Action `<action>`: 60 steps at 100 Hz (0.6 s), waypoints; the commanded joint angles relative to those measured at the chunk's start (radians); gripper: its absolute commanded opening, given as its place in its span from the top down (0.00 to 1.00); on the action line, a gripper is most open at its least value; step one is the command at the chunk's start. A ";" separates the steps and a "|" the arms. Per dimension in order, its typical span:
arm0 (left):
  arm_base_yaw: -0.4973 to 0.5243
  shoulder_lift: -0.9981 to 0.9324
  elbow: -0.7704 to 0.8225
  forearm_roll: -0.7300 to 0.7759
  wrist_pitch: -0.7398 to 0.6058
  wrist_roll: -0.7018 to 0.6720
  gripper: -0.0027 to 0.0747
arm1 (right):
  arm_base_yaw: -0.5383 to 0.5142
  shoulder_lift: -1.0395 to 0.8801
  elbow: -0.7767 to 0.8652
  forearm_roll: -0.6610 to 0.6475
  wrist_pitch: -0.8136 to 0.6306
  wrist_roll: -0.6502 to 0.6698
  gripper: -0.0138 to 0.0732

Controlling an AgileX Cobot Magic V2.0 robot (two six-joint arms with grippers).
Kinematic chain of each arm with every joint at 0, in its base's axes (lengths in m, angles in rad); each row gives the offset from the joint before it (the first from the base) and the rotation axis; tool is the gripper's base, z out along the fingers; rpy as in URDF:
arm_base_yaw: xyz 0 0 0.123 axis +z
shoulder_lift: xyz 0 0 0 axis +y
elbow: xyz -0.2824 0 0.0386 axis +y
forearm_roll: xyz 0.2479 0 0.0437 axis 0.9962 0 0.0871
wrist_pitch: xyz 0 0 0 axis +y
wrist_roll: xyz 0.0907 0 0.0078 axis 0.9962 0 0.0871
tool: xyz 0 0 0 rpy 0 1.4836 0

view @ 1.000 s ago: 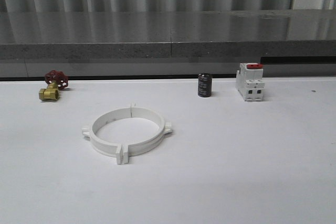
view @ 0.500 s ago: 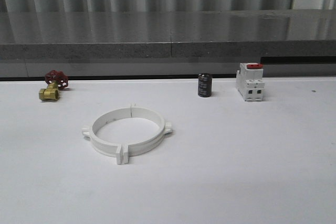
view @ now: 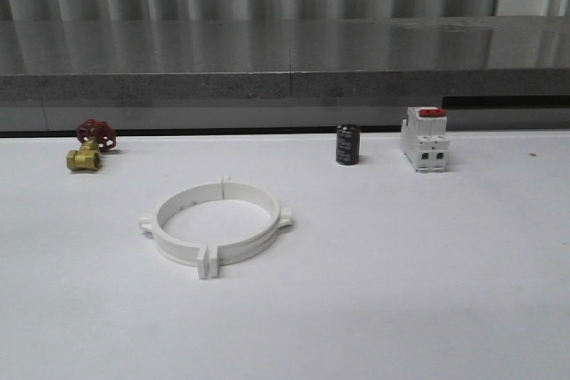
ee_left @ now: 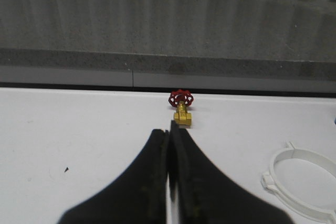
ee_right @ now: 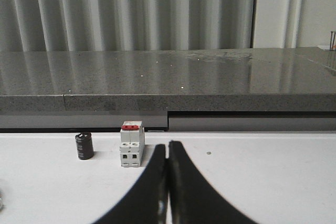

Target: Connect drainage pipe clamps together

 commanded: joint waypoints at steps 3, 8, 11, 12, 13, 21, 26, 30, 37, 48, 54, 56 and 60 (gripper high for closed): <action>-0.015 -0.063 0.088 0.050 -0.206 -0.022 0.99 | -0.006 -0.002 -0.019 -0.007 -0.086 -0.008 0.92; -0.022 -0.100 0.132 0.071 -0.233 -0.038 0.99 | -0.006 -0.002 -0.019 -0.007 -0.086 -0.008 0.92; -0.023 -0.125 0.153 0.071 -0.240 -0.038 0.99 | -0.006 -0.002 -0.019 -0.007 -0.086 -0.008 0.92; -0.023 -0.130 0.163 0.071 -0.241 -0.038 0.99 | -0.006 -0.002 -0.019 -0.007 -0.086 -0.008 0.92; -0.023 -0.140 0.168 0.071 -0.241 -0.038 0.99 | -0.006 -0.002 -0.019 -0.007 -0.086 -0.008 0.92; -0.023 -0.189 0.213 0.071 -0.246 -0.045 0.99 | -0.006 -0.002 -0.019 -0.007 -0.086 -0.008 0.92; -0.023 -0.216 0.241 0.073 -0.253 -0.061 0.99 | -0.006 -0.002 -0.019 -0.007 -0.086 -0.008 0.92; -0.023 -0.241 0.257 0.075 -0.258 -0.064 0.99 | -0.006 -0.002 -0.019 -0.007 -0.086 -0.008 0.92; -0.023 -0.263 0.284 0.075 -0.269 -0.066 0.99 | -0.006 -0.002 -0.019 -0.007 -0.086 -0.008 0.92; -0.023 -0.259 0.313 0.075 -0.299 -0.066 0.99 | -0.006 -0.002 -0.019 -0.007 -0.085 -0.008 0.92; -0.023 -0.259 0.313 0.075 -0.299 -0.066 0.99 | -0.006 -0.002 -0.019 -0.007 -0.085 -0.008 0.92; -0.023 -0.259 0.313 0.075 -0.303 -0.066 0.99 | -0.006 -0.002 -0.019 -0.007 -0.085 -0.008 0.92; -0.023 -0.259 0.313 0.080 -0.307 -0.066 0.99 | -0.006 -0.002 -0.019 -0.007 -0.085 -0.008 0.92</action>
